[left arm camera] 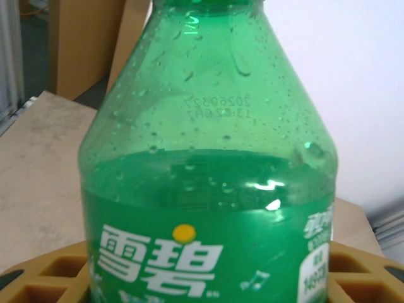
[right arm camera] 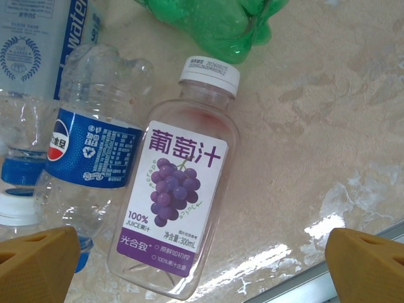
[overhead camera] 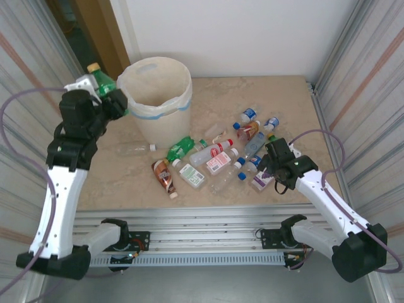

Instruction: Put the plastic bottles in the bin

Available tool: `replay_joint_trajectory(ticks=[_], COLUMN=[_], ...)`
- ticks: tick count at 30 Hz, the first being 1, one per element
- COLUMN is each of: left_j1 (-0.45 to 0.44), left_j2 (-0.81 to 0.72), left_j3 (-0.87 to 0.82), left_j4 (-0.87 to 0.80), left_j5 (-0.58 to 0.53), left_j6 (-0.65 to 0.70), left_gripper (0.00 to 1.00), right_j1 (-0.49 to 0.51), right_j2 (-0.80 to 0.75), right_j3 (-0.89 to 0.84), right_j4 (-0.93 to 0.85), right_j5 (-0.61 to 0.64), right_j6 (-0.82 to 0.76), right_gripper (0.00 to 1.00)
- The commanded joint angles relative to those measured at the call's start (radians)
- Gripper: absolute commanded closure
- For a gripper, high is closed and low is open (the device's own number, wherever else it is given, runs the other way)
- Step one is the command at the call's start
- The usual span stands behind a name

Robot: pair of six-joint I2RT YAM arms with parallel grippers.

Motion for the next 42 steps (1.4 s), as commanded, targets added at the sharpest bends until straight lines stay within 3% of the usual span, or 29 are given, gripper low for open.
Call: replay_joint_trajectory(ticks=[1,12,26,30,38,42], left_j1=[0.006,-0.054,-0.096,-0.098,-0.1,-0.099], left_j2=[0.101,0.409,0.596,0.613,0.611,0.586], left_j3=[0.11,0.34,0.392,0.397,0.432,0.468], left_j4=[0.078,0.092,0.036,0.024,-0.033,-0.074], left_j5=[0.065,0.07,0.075,0.085,0.089,0.08], left_j6=[0.052,0.149,0.227,0.225,0.237,0.242], left_gripper=[0.56,0.55,0.48,0.42,0.18,0.16], right_j1=[0.005,0.01,0.006,-0.008,-0.091,-0.129], right_j2=[-0.012,-0.075,-0.13,-0.122,-0.101,-0.092], right_j3=[0.039,0.069,0.085,0.106,0.115,0.118], right_j4=[-0.024,-0.081,-0.136,-0.139,-0.111,-0.107], right_j5=[-0.002,-0.001,-0.005,-0.003,-0.034,-0.041], right_j6=[0.01,0.028,0.038,0.018,-0.042,-0.075], right_gripper=[0.02,0.02,0.02,0.02,0.02,0.02])
